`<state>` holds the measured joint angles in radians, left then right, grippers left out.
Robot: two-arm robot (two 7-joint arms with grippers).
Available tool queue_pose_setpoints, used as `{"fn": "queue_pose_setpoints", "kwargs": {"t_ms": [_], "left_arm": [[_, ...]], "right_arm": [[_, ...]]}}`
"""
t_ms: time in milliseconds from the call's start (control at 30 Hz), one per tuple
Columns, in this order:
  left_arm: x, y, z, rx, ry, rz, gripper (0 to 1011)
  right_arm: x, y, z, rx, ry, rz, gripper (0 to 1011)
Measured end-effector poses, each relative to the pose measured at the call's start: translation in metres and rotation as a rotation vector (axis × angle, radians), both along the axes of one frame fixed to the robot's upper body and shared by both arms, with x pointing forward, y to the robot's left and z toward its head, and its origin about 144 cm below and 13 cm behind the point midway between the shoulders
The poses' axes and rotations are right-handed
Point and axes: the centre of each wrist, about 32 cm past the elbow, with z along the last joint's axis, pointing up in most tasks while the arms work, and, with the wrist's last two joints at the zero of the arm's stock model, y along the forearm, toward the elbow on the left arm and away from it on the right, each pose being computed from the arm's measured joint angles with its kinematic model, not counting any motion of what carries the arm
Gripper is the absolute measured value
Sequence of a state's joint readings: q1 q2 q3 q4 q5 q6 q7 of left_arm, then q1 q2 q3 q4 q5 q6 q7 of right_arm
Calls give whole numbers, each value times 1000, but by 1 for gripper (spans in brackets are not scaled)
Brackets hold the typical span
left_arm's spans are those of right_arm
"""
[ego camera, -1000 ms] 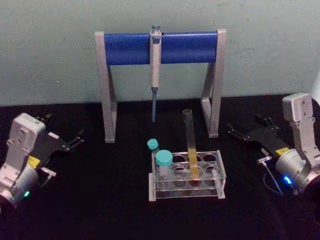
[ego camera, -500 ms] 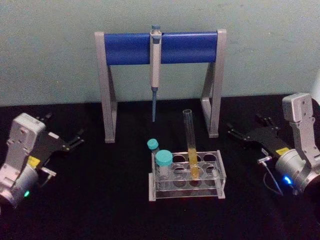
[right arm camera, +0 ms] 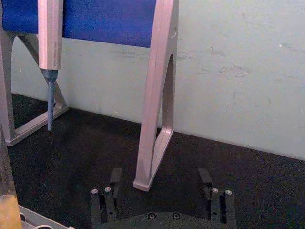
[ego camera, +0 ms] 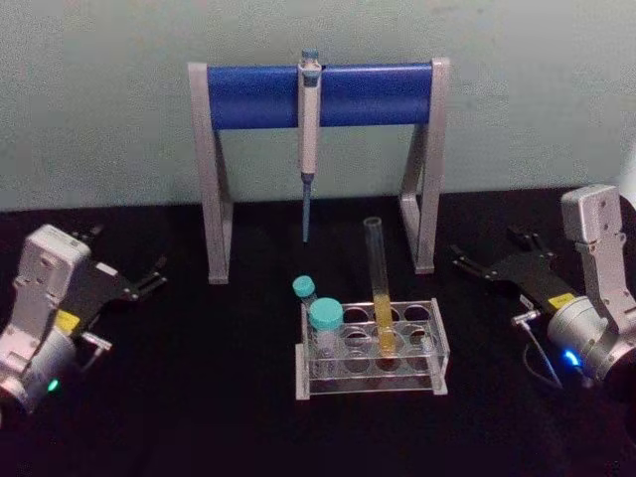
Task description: Pick up the test tube from the test tube rack, shake it, then place it back into the test tube rack.
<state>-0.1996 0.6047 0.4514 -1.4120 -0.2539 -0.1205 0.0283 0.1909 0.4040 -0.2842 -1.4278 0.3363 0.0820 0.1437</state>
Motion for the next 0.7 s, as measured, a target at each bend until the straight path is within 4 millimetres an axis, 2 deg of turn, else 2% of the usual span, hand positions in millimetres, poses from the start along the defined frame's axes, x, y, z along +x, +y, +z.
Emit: {"fn": "queue_pose_setpoints", "kwargs": {"t_ms": [700], "left_arm": [[0, 0, 0, 0, 0, 0, 1001]], "right_arm": [[0, 0, 0, 0, 0, 0, 1000]]}}
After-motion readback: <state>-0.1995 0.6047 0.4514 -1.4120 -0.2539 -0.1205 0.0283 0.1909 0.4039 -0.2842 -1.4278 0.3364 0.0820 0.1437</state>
